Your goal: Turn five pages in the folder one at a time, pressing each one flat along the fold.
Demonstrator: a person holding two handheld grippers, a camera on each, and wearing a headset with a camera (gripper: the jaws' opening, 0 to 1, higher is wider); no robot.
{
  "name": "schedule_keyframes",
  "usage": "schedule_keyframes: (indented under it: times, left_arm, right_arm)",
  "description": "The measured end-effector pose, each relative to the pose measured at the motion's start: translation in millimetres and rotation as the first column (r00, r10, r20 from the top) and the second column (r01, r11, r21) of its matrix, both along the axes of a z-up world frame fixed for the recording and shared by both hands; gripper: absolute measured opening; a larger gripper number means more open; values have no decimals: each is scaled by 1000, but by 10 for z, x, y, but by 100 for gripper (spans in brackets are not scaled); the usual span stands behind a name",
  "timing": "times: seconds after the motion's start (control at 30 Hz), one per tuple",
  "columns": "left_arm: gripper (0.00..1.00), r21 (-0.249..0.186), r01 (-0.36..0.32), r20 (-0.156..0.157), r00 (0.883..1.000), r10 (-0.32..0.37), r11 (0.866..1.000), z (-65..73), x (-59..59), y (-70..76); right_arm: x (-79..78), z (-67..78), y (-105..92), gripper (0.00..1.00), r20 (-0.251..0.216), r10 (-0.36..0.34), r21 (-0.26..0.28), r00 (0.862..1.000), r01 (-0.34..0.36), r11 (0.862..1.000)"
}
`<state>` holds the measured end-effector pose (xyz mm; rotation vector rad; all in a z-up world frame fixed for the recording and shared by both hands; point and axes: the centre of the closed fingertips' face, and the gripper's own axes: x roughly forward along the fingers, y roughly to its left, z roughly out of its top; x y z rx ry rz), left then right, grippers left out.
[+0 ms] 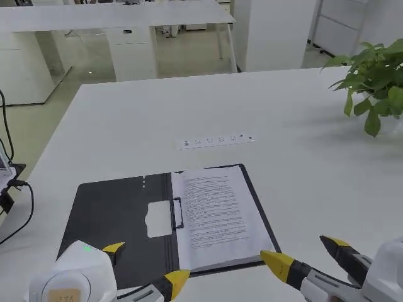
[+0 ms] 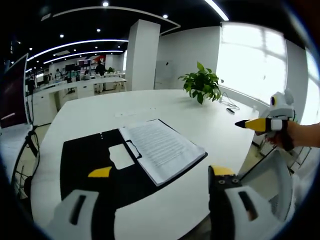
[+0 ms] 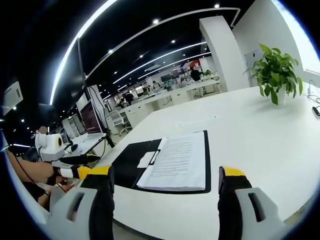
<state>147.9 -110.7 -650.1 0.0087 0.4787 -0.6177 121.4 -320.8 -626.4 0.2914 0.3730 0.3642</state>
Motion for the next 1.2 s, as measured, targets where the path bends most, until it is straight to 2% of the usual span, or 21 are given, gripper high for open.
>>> schedule_keyframes:
  times: [0.3, 0.57, 0.73, 0.93, 1.2]
  left_arm:
    - [75, 29, 88, -9, 996, -88, 996, -124, 96, -221]
    - [75, 23, 145, -26, 989, -144, 989, -200, 201, -431]
    - [73, 32, 191, -32, 981, -190, 981, -257, 272, -581]
    - [72, 40, 237, -22, 971, -237, 971, -284, 355, -753]
    - [71, 53, 284, -31, 959, -282, 957, -396, 406, -958]
  right_arm:
    - [-42, 15, -80, 85, 4, -32, 3, 999, 32, 999]
    - [-65, 24, -119, 84, 6, -57, 0, 998, 57, 998]
    - [-58, 44, -156, 84, 8, -80, 2, 997, 80, 997]
    - [-64, 60, -176, 83, 11, -90, -6, 996, 91, 996]
    - [-80, 41, -181, 83, 2, -96, -9, 995, 96, 995]
